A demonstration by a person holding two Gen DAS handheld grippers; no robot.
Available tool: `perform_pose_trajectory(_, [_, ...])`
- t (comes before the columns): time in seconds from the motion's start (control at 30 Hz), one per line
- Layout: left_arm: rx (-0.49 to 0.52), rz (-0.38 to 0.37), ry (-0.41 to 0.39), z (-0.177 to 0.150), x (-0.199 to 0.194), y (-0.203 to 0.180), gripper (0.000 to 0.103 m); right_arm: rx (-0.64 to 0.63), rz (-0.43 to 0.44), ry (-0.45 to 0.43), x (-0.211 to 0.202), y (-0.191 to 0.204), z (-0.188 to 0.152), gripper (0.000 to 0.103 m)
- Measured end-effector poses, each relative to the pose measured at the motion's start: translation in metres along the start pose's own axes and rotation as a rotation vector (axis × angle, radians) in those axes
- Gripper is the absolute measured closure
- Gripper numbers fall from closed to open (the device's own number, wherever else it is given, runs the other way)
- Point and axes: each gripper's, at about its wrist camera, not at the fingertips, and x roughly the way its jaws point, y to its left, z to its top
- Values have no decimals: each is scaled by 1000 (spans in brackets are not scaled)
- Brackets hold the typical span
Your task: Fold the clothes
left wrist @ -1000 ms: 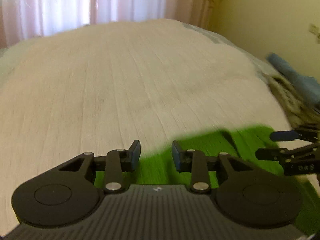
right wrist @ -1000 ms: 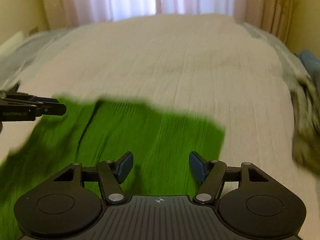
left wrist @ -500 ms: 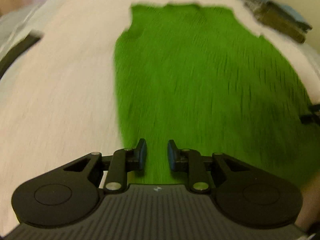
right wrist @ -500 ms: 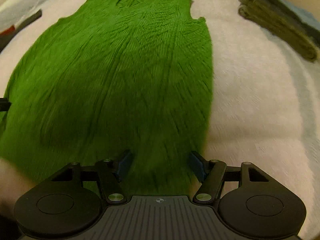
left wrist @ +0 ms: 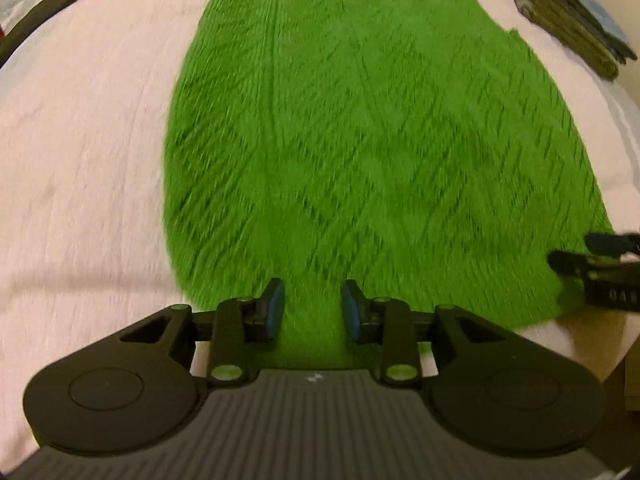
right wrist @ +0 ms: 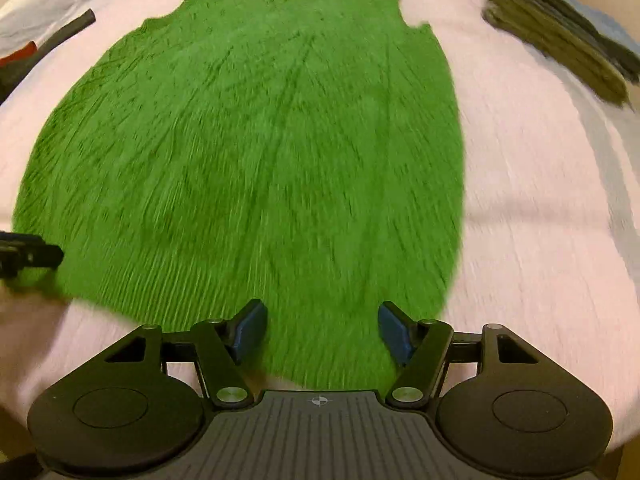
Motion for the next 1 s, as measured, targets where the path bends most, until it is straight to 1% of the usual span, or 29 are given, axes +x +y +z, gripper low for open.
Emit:
perform_pose_trajectory(0.07, [2, -14, 44, -7, -8, 6, 73, 41, -8, 65, -9, 0, -10, 38])
perform_pose_trajectory(0.13, [3, -21, 104, -11, -16, 14, 73, 94, -19, 137, -15, 3, -17, 38])
perform_pose_trajectory(0.17, [5, -16, 122, -10, -22, 17, 73, 137, -15, 163, -20, 5, -20, 38])
perform_pose_trajectory(0.23, [15, 2, 135, -8, -39, 24, 73, 235, 18, 195, -31, 8, -21, 38])
perform_pose_trajectory(0.3, [30, 13, 115, -2, -61, 32, 71, 318, 41, 185, -50, 18, -19, 38])
perform_pose_trajectory(0.33, [35, 16, 102, 2, -73, 36, 69, 338, 50, 174, -58, 24, -16, 37])
perform_pose_trajectory(0.43, [54, 26, 51, 15, -111, 45, 64, 335, 35, 120, -89, 44, 0, 37])
perform_pose_trajectory(0.47, [64, 30, 29, 18, -125, 48, 62, 333, 29, 101, -99, 50, 5, 27])
perform_pose_trajectory(0.5, [76, 37, 6, 21, -139, 50, 61, 331, 17, 77, -111, 56, 11, 9])
perform_pose_trajectory(0.53, [88, 44, -14, 23, -151, 52, 59, 328, 7, 42, -123, 60, 15, 6])
perform_pose_trajectory(0.57, [98, 51, -31, 24, -162, 53, 57, 324, 4, 3, -133, 66, 22, 6])
perform_pose_trajectory(0.6, [107, 53, -49, 25, -173, 55, 57, 324, 2, -20, -144, 71, 23, 6])
perform_pose_trajectory(0.63, [114, 51, -69, 27, -182, 57, 54, 325, 0, -40, -155, 76, 24, 6])
perform_pose_trajectory(0.77, [141, 54, -110, 18, -213, 61, 46, 339, -23, -83, -186, 95, 20, 6])
perform_pose_trajectory(0.8, [149, 56, -112, 15, -217, 62, 44, 342, -29, -87, -191, 98, 17, 6])
perform_pose_trajectory(0.93, [164, 49, -107, 0, -226, 65, 44, 355, -41, -78, -208, 109, 6, 6])
perform_pose_trajectory(1.0, [161, 45, -107, -7, -234, 67, 44, 354, -39, -71, -210, 116, 3, 6])
